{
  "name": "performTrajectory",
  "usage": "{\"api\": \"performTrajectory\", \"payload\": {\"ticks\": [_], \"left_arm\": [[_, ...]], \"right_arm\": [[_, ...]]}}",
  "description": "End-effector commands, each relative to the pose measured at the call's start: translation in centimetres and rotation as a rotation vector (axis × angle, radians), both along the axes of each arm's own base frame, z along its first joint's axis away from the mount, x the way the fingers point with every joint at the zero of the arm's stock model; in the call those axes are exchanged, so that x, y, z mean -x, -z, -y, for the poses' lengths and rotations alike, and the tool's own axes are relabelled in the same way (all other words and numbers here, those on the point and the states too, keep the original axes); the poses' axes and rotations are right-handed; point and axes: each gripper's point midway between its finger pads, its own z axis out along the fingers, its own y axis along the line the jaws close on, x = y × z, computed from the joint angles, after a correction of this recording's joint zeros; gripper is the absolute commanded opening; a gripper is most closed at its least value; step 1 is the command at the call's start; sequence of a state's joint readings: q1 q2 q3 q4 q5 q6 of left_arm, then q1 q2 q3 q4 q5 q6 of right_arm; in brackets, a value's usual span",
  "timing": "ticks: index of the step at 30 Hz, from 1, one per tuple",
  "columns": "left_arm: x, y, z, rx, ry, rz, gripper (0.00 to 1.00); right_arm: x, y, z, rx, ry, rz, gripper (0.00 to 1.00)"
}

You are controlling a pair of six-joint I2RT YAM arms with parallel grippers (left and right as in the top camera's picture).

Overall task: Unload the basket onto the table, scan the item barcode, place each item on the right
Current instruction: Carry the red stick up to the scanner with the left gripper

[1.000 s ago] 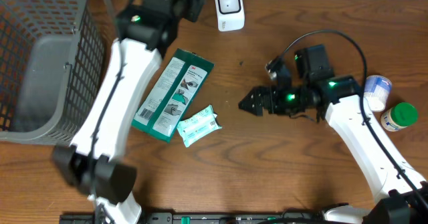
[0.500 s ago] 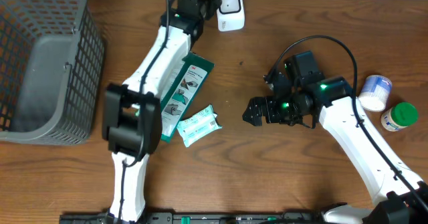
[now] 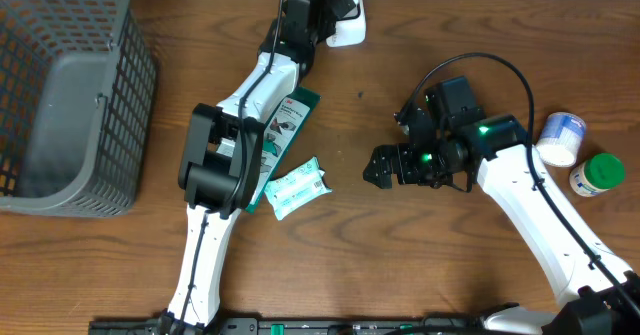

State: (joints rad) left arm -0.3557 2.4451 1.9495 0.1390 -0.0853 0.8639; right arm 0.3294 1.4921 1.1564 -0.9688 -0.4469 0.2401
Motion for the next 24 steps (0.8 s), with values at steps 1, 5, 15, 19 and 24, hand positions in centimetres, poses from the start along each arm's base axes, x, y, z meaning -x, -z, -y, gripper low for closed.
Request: {"api": "performTrajectory", "payload": {"ticks": [1,5,15,19,24], "left_arm": [[0.0,2.0,0.4,-0.079,0.036,-0.009,0.07],[0.0,2.0,0.4,-0.134,0.063,-0.001,0.07],[0.2,2.3,0.6,-0.17,0.083,-0.003,0.07],[0.2,2.2,0.6,-0.169,0.083,-0.001,0.07],[0.1,0.8,0.7,-0.129,0.069,0.017,0.07]], "right_arm": [[0.0,-0.5,-0.1,0.001,-0.014,0.025,0.99],[0.0,-0.5,-0.1,0.001,-0.015,0.025,0.99],[0.0,-0.5,-0.1,0.001,-0.014,0.024,0.99],[0.0,-0.5,-0.1,0.001,-0.015,0.025,0.99],[0.0,-0.5,-0.1,0.001,-0.015,0.025,0.99]]}}
